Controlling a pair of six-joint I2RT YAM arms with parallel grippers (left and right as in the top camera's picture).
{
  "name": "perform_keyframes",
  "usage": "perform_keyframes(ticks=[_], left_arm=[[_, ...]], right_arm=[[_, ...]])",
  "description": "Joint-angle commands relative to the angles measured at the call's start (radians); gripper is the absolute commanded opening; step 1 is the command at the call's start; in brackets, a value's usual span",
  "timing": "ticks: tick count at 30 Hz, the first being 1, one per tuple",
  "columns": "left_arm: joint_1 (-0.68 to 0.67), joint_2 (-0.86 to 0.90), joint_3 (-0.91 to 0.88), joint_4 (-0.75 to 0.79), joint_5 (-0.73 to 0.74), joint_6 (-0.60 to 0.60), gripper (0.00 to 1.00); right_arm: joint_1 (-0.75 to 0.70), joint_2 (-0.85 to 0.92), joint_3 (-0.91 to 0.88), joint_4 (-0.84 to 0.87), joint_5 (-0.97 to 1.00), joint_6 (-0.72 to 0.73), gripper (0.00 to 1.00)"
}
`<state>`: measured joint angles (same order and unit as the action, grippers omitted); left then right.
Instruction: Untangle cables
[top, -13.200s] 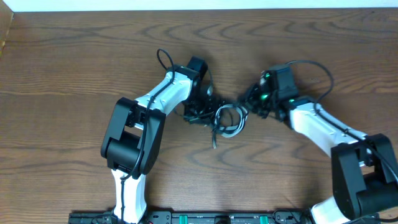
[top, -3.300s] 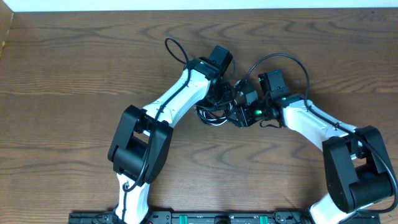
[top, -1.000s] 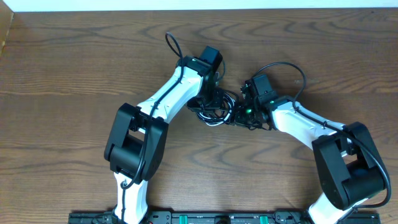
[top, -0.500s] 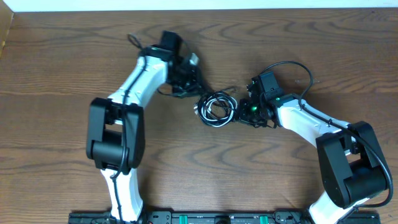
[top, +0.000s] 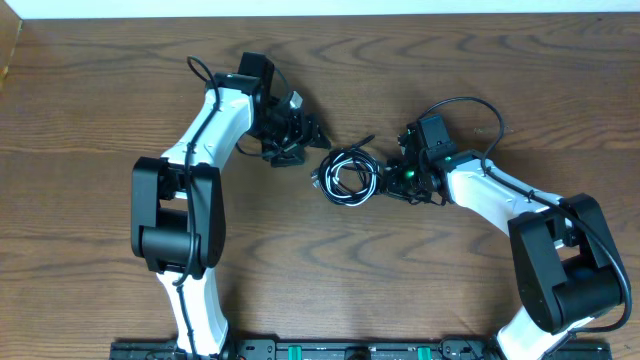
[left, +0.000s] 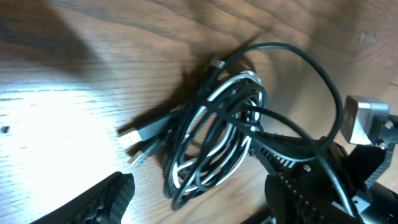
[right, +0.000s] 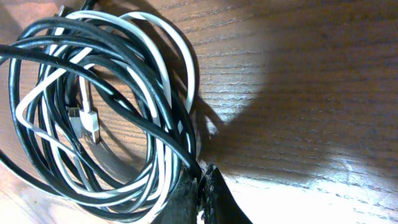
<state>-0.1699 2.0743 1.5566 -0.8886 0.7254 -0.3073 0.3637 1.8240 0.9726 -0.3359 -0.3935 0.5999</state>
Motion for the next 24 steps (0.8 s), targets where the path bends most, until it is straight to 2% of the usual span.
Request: perform_keyframes(ticks=[1, 5, 9, 15, 18, 24], left_arm=[[0.017, -0.042, 0.042, -0.023, -0.040, 0.026, 0.73], [0.007, -0.074, 0.054, -0.095, -0.145, 0.022, 0.66], [-0.012, -0.074, 0.047, -0.173, -0.151, 0.022, 0.66], [-0.077, -0.066, -0.027, -0.175, -0.151, -0.018, 0.68], [-0.127, -0.064, -0.090, -0.117, -0.151, -0.078, 0.71], [-0.192, -0.064, -0.193, 0.043, -0.151, -0.231, 0.71]], right_arm=[[-0.010, 0.008, 0.029, -0.014, -0.012, -0.040, 0.01], [-0.011, 0.008, 0.060, -0.023, -0.056, -0.040, 0.01], [-0.022, 0.008, 0.070, -0.024, -0.070, -0.040, 0.01], [-0.038, 0.008, 0.070, -0.009, -0.100, -0.039, 0.02], [-0.037, 0.008, 0.070, -0.005, -0.100, -0.039, 0.01], [-0.037, 0.008, 0.070, -0.004, -0.101, -0.039, 0.01]])
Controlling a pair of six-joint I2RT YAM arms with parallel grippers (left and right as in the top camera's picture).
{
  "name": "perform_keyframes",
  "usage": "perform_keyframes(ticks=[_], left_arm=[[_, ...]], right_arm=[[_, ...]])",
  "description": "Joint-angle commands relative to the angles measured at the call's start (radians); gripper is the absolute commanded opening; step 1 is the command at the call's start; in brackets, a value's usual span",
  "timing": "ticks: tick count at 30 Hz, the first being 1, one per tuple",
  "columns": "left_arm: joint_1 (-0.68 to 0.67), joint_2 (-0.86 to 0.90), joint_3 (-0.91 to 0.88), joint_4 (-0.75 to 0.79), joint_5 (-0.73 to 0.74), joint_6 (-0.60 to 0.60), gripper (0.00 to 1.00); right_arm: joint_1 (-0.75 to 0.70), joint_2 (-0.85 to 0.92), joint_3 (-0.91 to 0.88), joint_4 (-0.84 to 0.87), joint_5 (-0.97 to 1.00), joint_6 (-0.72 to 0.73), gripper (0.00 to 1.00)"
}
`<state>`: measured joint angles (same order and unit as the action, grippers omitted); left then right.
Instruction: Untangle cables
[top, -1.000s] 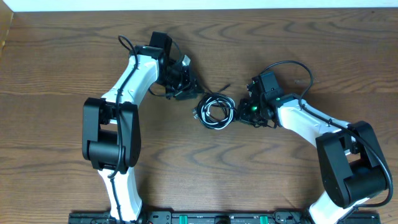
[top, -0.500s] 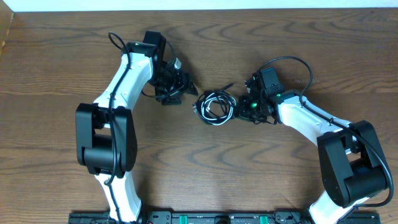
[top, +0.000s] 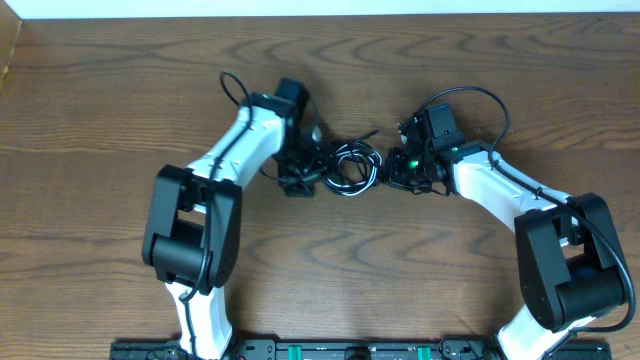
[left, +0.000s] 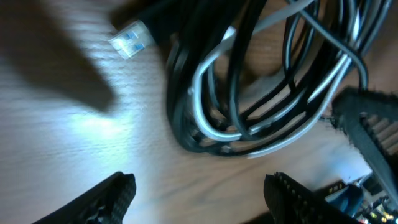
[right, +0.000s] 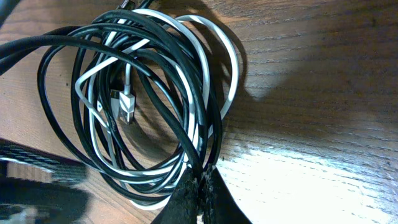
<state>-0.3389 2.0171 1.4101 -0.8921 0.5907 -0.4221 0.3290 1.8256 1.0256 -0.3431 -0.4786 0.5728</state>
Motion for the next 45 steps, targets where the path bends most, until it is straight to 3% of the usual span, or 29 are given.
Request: perform_keyframes(ticks=[1, 7, 12, 14, 16, 18, 19, 22, 26, 29, 37, 45], left_arm=[[-0.030, -0.006, -0.066, 0.083, -0.016, -0.146, 0.71], [-0.042, -0.004, -0.137, 0.291, -0.090, -0.272, 0.72], [-0.044, -0.004, -0.143, 0.335, -0.152, -0.321, 0.66], [-0.046, -0.004, -0.143, 0.338, -0.175, -0.321, 0.54], [-0.051, -0.003, -0.144, 0.337, -0.206, -0.320, 0.30], [-0.057, -0.003, -0.146, 0.337, -0.221, -0.320, 0.19], [-0.061, -0.003, -0.146, 0.337, -0.222, -0.320, 0.08], [-0.063, -0.004, -0.146, 0.350, -0.218, -0.276, 0.07], [-0.018, -0.031, -0.132, 0.360, -0.191, -0.221, 0.07], [0.027, -0.072, -0.115, 0.361, -0.171, -0.221, 0.07], [0.113, -0.228, -0.111, 0.392, -0.150, -0.220, 0.08], [0.188, -0.388, -0.111, 0.476, -0.151, -0.218, 0.07]], right_arm=[[-0.002, 0.007, 0.017, 0.003, -0.015, -0.012, 0.01], [-0.002, 0.007, 0.017, 0.003, -0.015, -0.013, 0.01], [-0.001, 0.007, 0.017, 0.003, -0.023, -0.013, 0.01], [0.000, 0.007, 0.017, 0.003, -0.027, -0.013, 0.01], [0.000, 0.007, 0.017, 0.003, -0.031, -0.013, 0.01], [0.000, 0.007, 0.017, 0.003, -0.037, -0.013, 0.01], [0.000, 0.007, 0.017, 0.002, -0.038, -0.013, 0.01], [-0.003, 0.007, 0.017, 0.002, -0.060, -0.031, 0.01], [-0.047, 0.007, 0.017, -0.002, -0.241, -0.121, 0.01], [-0.094, 0.007, 0.017, -0.034, -0.342, -0.160, 0.01], [-0.180, 0.007, 0.017, -0.190, -0.382, -0.298, 0.01], [-0.251, 0.003, 0.018, -0.200, -0.559, -0.415, 0.01]])
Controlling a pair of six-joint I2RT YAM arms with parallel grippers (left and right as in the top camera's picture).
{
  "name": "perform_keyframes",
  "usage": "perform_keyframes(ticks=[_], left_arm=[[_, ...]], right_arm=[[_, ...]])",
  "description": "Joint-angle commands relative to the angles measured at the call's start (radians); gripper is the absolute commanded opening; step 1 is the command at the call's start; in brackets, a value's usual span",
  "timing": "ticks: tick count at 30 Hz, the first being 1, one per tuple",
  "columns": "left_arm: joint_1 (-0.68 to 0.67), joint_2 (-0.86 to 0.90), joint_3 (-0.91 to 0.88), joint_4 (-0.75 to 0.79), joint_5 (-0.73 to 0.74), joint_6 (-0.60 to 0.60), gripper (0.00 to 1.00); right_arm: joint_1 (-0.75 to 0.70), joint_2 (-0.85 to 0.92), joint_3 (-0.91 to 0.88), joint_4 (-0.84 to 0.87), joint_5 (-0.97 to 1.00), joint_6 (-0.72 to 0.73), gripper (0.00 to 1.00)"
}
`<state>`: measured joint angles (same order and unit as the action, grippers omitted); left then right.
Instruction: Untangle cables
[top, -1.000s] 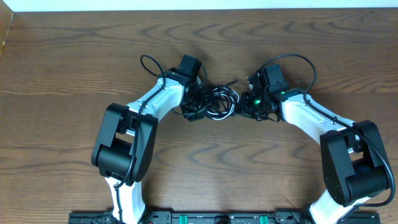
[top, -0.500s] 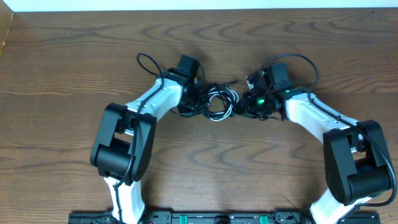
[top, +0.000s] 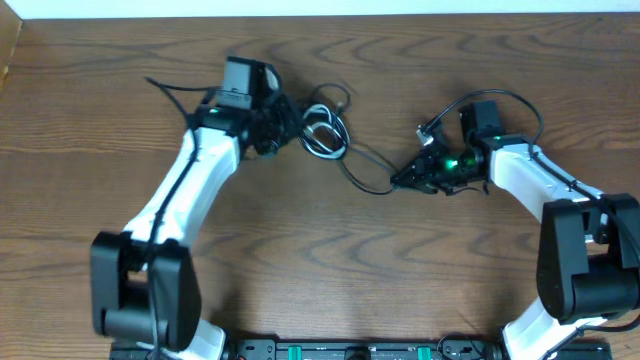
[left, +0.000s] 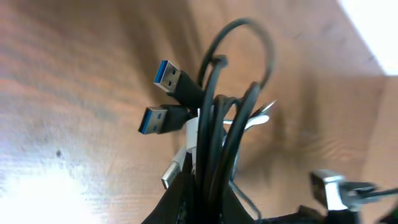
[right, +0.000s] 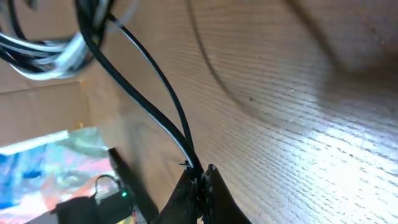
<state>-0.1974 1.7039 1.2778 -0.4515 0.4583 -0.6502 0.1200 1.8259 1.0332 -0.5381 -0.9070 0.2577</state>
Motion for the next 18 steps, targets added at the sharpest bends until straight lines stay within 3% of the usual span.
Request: perform_keyframes(ticks=[1, 2, 5, 10, 18], left_arm=[[0.055, -0.087, 0.021, 0.045, -0.019, 0.011, 0.07], [0.083, -0.117, 0.021, 0.071, -0.023, 0.011, 0.07], [0.127, -0.150, 0.021, 0.106, -0.022, 0.010, 0.08], [0.178, -0.173, 0.021, 0.130, -0.017, 0.060, 0.07], [0.156, -0.172, 0.020, 0.077, 0.102, 0.308, 0.08]], right_arm=[[-0.050, 0.003, 0.011, -0.004, -0.174, -0.121, 0.01], [-0.076, 0.002, 0.013, -0.004, -0.306, -0.176, 0.01], [-0.118, 0.002, 0.013, -0.004, -0.431, -0.228, 0.01], [-0.188, 0.002, 0.013, -0.004, -0.444, -0.230, 0.01], [-0.238, 0.002, 0.013, 0.013, -0.455, -0.230, 0.01]])
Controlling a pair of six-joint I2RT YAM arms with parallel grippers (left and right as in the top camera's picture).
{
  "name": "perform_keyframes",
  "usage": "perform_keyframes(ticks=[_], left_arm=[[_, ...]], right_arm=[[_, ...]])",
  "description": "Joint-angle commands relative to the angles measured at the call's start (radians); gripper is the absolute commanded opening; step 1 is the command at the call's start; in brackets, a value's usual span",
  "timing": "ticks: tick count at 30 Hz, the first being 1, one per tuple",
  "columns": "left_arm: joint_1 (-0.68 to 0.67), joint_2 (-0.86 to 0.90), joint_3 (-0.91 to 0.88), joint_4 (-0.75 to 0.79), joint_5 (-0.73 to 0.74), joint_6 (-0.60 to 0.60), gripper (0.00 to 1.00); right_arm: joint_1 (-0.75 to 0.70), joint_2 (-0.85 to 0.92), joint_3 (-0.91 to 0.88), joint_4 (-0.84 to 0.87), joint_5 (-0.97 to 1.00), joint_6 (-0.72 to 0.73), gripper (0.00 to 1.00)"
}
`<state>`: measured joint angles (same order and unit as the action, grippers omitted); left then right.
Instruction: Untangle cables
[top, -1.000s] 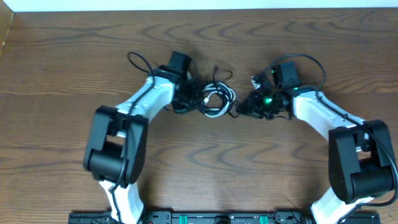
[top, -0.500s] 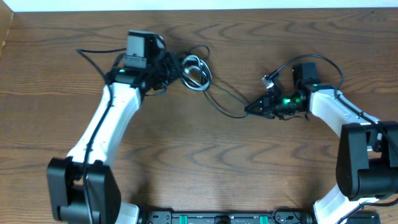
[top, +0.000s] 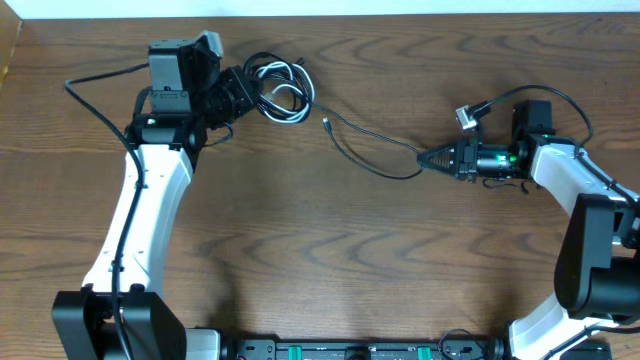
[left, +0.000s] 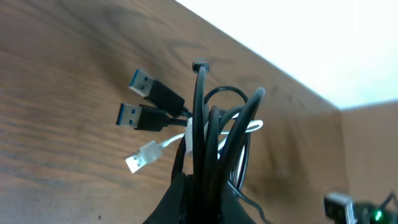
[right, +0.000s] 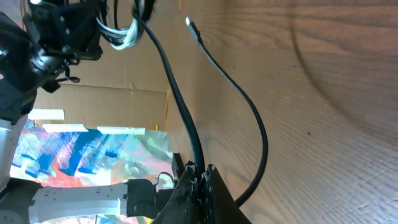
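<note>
A bundle of black and white cables (top: 278, 90) hangs from my left gripper (top: 238, 95), which is shut on it at the back left. In the left wrist view the bundle (left: 214, 134) rises from the gripper (left: 202, 190), with two blue USB plugs (left: 146, 87) and a white plug (left: 140, 163) sticking out. My right gripper (top: 428, 158) is shut on a thin black cable (top: 370, 165) at the right. In the right wrist view that cable (right: 177, 99) leads from the gripper (right: 200, 173) up toward the bundle. Its loose end (top: 326, 123) lies on the table.
The wooden table (top: 320, 260) ends at a white strip along the back. A cardboard edge (top: 8, 45) stands at the far left corner. The right arm's own lead (top: 470, 112) loops above its wrist.
My left gripper has moved further left and back with the bundle. My right gripper has moved right with the black cable, and more of that cable now lies drawn out between them.
The cables lay as one coil at mid-table, my right gripper shut on its edge and my left open beside it. Then the left stood open at the coil. Later it was shut on the coil. Now both grippers are far apart, with one black cable stretched out.
</note>
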<state>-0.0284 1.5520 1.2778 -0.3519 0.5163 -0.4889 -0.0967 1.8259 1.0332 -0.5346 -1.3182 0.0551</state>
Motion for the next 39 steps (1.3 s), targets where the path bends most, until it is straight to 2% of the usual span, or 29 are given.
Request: perform_keyframes(ticks=[1, 6, 10, 15, 17, 22, 29, 32, 36, 39], left_arm=[[-0.015, -0.020, 0.020, -0.034, 0.040, 0.166, 0.07], [-0.022, -0.020, 0.011, -0.079, 0.040, 0.244, 0.07], [-0.036, -0.018, -0.018, -0.111, 0.030, 0.357, 0.07], [-0.054, 0.010, -0.033, -0.158, 0.006, 0.411, 0.07], [-0.063, 0.034, -0.034, -0.179, -0.039, 0.410, 0.08], [-0.080, 0.076, -0.034, -0.187, -0.046, 0.410, 0.07], [-0.144, 0.090, -0.033, -0.171, -0.021, 0.402, 0.07], [-0.162, 0.089, -0.033, -0.143, 0.014, 0.353, 0.07], [-0.170, 0.089, -0.033, -0.093, 0.064, 0.229, 0.07], [-0.192, 0.089, -0.033, -0.078, 0.109, 0.217, 0.08]], right_arm=[[-0.031, 0.002, 0.013, 0.019, -0.051, -0.027, 0.01], [-0.071, 0.002, 0.013, 0.124, -0.245, -0.027, 0.01], [-0.105, -0.001, 0.013, 0.217, -0.244, 0.000, 0.01], [-0.159, -0.001, 0.013, 0.291, -0.230, 0.005, 0.01], [-0.187, -0.001, 0.013, 0.307, -0.229, 0.024, 0.01], [-0.243, -0.001, 0.012, 0.302, -0.230, 0.045, 0.01], [-0.221, -0.001, 0.012, 0.291, -0.207, 0.045, 0.01], [-0.191, -0.001, 0.012, 0.264, -0.134, 0.045, 0.01], [-0.135, -0.001, 0.012, 0.235, -0.071, 0.045, 0.01], [-0.075, -0.001, 0.012, 0.247, -0.071, 0.044, 0.01]])
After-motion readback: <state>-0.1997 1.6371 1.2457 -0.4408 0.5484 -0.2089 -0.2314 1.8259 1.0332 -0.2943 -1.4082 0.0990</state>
